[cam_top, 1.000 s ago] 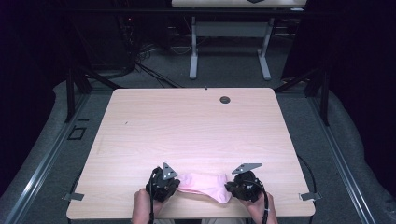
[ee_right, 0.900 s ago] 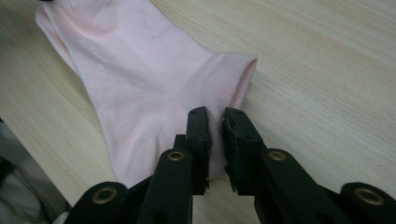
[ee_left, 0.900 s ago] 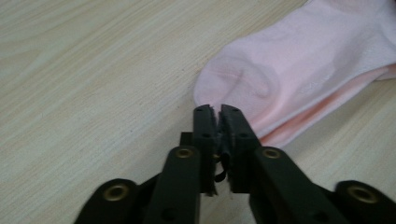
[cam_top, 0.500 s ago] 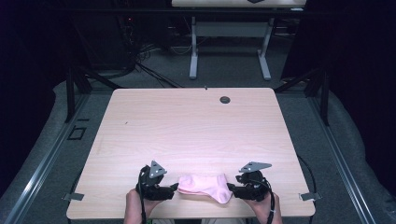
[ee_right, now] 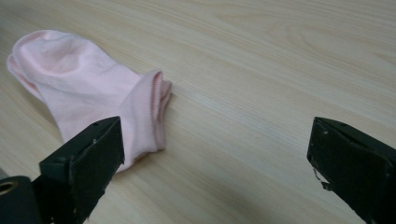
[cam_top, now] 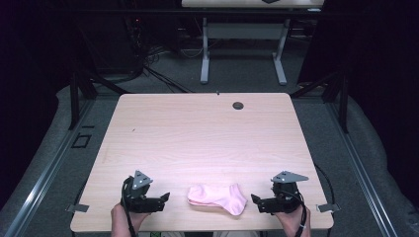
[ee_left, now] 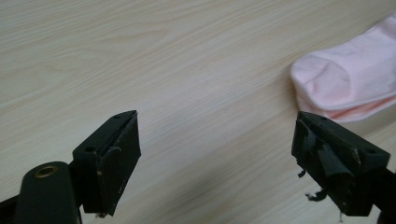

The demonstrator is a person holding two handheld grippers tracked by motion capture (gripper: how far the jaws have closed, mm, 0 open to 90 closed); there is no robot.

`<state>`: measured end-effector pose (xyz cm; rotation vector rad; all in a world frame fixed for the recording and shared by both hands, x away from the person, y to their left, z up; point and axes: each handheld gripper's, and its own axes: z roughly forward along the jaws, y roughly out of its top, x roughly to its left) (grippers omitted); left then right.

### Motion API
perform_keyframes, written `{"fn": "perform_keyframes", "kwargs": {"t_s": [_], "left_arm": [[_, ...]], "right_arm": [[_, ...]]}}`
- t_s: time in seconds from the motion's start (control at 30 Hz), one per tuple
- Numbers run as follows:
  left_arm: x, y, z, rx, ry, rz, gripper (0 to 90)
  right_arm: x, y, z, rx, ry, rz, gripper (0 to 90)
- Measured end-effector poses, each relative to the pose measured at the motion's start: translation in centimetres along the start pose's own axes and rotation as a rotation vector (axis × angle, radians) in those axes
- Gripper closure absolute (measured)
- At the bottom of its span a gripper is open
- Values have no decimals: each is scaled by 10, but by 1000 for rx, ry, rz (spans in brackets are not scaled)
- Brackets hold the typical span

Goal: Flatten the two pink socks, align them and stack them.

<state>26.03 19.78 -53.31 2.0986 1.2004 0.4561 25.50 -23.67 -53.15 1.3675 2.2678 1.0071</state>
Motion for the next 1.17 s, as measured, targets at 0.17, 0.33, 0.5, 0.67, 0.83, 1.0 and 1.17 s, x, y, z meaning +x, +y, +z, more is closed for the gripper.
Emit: {"fn": "perform_keyframes", "kwargs": {"t_s": [0.17,0.33,0.5,0.67,0.83,1.0,1.17], "left_arm": [[12,-11,-1,5,46,-12,108],[26,-25,0,17,88,-42,71],[42,-34,4,35,133,-74,56],[57,-43,16,43,173,-105,27],[67,-51,25,26,194,-126,6],[71,-55,27,-24,190,-156,1],[76,-54,29,-21,183,-149,0]], "right_arm": [[-13,-7,-3,-3,-24,34,0],[-29,-14,-1,11,-59,60,0],[-44,-23,9,36,-91,94,0],[-57,-32,22,63,-134,101,0],[-62,-37,28,62,-167,82,0],[-65,-40,33,0,-184,67,0],[-67,-43,32,-21,-170,51,0]]}}
